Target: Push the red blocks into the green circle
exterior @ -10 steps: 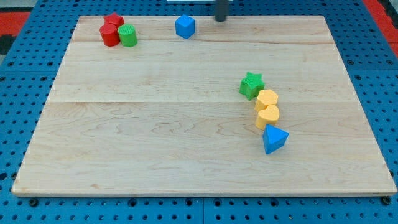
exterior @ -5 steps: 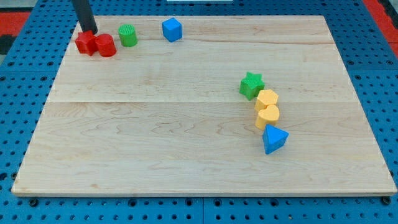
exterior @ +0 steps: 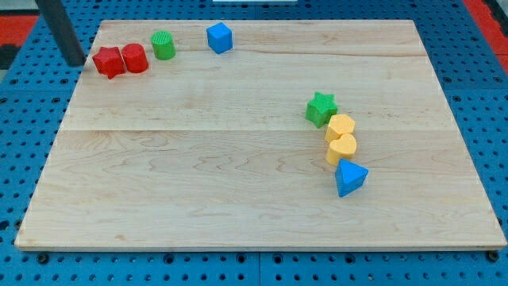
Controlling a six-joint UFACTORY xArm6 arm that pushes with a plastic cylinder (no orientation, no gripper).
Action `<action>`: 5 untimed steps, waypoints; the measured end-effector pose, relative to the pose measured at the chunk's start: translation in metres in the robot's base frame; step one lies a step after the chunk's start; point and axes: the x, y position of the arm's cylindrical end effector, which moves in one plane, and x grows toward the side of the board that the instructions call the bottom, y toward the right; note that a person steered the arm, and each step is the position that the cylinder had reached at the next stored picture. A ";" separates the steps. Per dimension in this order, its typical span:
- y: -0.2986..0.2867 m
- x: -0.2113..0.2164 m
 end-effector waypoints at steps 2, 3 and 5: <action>0.048 -0.017; 0.053 -0.021; 0.044 -0.045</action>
